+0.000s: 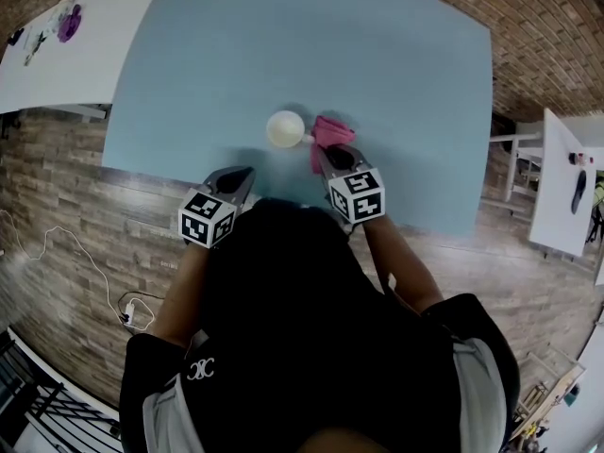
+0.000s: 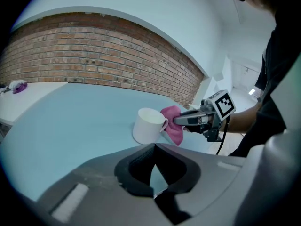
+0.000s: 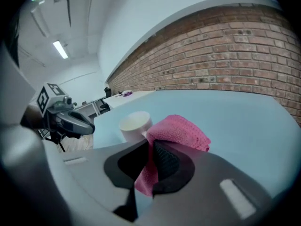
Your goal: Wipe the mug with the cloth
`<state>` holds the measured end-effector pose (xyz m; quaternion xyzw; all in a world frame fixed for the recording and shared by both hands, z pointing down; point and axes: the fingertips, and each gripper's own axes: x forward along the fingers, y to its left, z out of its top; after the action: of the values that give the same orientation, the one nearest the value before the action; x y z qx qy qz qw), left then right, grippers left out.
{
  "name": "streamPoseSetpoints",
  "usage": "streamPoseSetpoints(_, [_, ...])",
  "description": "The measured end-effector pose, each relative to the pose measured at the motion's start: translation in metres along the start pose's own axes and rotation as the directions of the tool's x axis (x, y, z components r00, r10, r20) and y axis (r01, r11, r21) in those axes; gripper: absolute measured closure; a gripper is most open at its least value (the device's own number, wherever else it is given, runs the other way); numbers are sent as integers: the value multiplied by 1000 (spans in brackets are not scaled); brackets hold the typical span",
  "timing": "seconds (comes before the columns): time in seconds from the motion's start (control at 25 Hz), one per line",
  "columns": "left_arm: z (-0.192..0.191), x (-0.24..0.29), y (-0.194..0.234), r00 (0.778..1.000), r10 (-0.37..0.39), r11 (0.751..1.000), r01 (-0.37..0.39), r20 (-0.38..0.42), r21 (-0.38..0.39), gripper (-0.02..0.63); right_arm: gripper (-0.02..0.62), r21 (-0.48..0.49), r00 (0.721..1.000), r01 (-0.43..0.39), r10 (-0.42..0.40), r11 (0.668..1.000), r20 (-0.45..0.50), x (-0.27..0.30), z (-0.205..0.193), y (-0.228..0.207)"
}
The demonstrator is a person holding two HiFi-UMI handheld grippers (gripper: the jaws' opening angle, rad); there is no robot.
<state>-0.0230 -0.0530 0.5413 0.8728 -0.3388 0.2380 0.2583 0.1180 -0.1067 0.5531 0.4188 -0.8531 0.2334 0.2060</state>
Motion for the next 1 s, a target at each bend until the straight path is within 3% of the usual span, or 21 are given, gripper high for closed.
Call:
streamPoseSetpoints(0.36, [-2, -4, 6, 1000, 3, 1000, -3, 5, -31, 601, 558, -47, 989, -122, 125, 991, 74, -14, 38, 31])
streamPoseSetpoints(1.0, [-9, -4, 8, 1000, 23, 998, -23, 1, -60, 601, 558, -70, 990, -60, 50, 996, -135, 17, -24, 4])
